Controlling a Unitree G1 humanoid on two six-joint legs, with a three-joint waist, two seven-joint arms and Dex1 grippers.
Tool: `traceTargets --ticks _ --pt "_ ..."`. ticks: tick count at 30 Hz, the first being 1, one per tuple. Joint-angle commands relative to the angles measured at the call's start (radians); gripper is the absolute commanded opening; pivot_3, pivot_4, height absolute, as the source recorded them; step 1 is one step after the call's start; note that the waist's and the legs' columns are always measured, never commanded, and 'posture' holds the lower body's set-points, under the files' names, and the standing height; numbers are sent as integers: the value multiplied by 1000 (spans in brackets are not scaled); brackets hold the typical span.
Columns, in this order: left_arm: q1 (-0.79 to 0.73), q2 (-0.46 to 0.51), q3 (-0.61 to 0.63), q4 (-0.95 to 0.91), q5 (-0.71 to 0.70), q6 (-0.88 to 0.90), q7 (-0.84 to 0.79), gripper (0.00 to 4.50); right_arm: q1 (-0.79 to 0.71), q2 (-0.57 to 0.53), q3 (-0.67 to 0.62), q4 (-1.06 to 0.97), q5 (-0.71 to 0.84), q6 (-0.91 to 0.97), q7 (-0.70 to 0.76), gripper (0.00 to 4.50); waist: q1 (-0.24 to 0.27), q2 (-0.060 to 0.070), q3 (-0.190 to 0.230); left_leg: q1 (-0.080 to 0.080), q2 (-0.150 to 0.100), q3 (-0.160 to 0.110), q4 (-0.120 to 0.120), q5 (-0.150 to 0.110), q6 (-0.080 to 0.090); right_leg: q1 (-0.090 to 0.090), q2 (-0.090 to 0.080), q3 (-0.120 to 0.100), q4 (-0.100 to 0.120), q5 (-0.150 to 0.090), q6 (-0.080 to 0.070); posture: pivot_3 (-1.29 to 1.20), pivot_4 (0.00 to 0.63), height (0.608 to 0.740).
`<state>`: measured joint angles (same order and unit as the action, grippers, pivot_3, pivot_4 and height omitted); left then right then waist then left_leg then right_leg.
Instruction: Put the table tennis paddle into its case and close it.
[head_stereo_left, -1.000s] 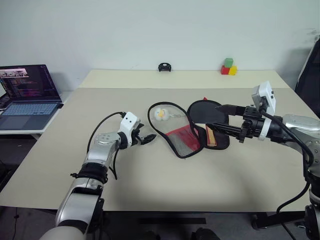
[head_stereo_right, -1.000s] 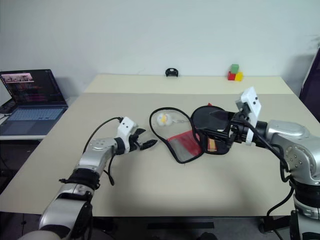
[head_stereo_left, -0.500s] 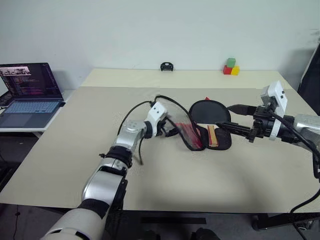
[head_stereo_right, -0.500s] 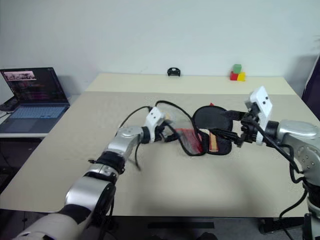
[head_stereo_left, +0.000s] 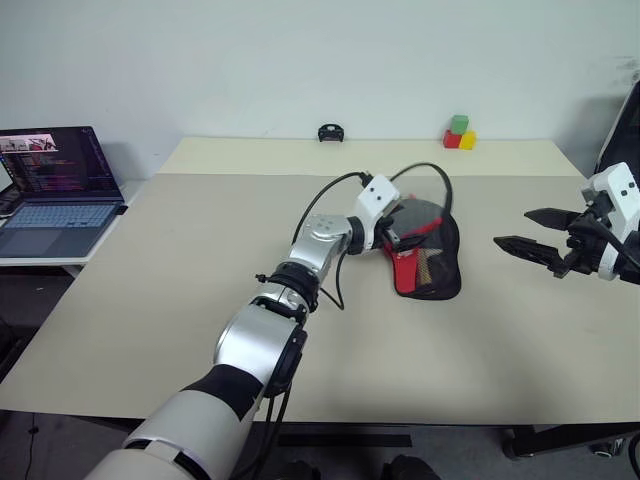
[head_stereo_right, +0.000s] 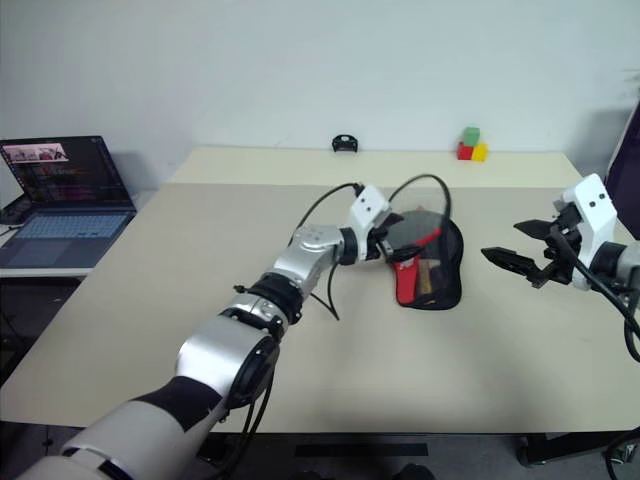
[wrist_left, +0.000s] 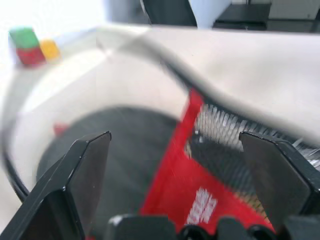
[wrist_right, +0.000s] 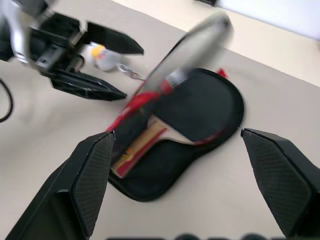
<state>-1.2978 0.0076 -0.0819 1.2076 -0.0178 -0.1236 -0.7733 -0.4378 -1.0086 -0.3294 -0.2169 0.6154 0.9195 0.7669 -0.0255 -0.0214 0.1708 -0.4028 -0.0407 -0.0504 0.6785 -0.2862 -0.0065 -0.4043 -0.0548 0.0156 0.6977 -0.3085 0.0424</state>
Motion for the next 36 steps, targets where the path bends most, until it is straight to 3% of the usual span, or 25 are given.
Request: traceTargets --ticks 1,9,19,30,36 --pt "-21 13 26 -1 -2 -38 0 4500 -7 12 -9 -1 -12 8 -41 4425 -1 0 0 0 0 0 0 0 0 0 0 0 0 0 0 0 150 740" --pt "68 129 57 -117 -42 -53 -129 4500 -82 106 76 51 -16 64 -117 4425 -7 0 0 1 0 1 0 1 -2 0 0 0 1 0 0 0 150 740" --pt "297 318 73 -507 -91 99 -212 4500 -229 236 215 290 -123 10 -142 4425 -4 0 0 0 0 0 1 2 -4 0 0 1 0 0 0 0 150 740" --pt "405 352 71 -792 -134 244 -152 4500 -361 354 294 638 -312 -172 -192 4425 -4 0 0 0 0 0 1 2 -4 -1 0 1 1 0 0 0 150 740" --pt "428 355 55 -844 -136 274 -143 4500 -426 411 334 853 -406 -293 -184 4425 -9 0 0 1 0 0 1 3 -4 -1 0 1 1 0 0 0 150 740"
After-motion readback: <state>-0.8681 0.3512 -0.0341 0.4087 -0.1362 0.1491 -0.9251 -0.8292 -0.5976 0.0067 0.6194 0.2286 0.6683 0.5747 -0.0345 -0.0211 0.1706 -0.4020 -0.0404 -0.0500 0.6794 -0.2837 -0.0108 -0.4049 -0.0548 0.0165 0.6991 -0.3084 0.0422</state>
